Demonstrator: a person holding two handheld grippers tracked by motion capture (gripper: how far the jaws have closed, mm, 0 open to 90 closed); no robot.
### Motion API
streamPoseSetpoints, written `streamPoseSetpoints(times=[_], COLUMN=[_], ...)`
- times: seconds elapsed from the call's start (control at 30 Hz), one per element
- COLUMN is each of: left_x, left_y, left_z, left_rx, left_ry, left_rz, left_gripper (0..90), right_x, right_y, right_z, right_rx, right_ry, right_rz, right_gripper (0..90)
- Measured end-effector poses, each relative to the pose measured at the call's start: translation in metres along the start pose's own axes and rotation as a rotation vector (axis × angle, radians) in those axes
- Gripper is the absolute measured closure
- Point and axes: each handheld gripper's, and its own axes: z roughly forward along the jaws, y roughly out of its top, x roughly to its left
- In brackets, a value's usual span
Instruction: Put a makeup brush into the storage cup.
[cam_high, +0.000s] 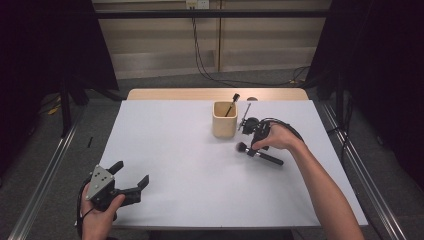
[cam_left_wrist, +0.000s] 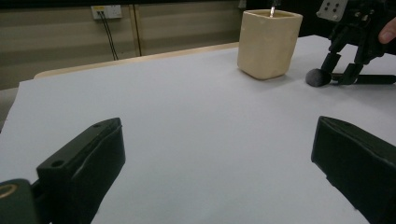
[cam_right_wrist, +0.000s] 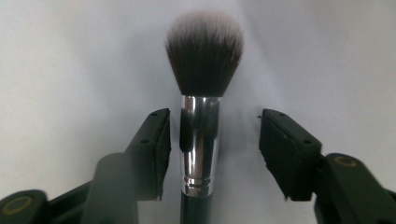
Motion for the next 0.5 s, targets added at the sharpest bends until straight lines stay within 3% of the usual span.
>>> streamPoseSetpoints(times=[0.33,0.5], left_x=[-0.0001,-0.0006], left_y=[-0.0002,-0.0001], left_z=[-0.0006,-0.001], left_rx=[0.003,0.001], left_ry=[0.002,0.001], left_rz=[0.005,0.007], left_gripper=[2.8,2.8], right_x=[0.0009,0.0044], right_y=[0.0017,0.0028], right_z=[0.0039,0.0036], right_rx=[0.017,0.028], right_ry=[-0.003,-0.001], right_rz=[0.003,-0.002], right_gripper=[56.9,67.4])
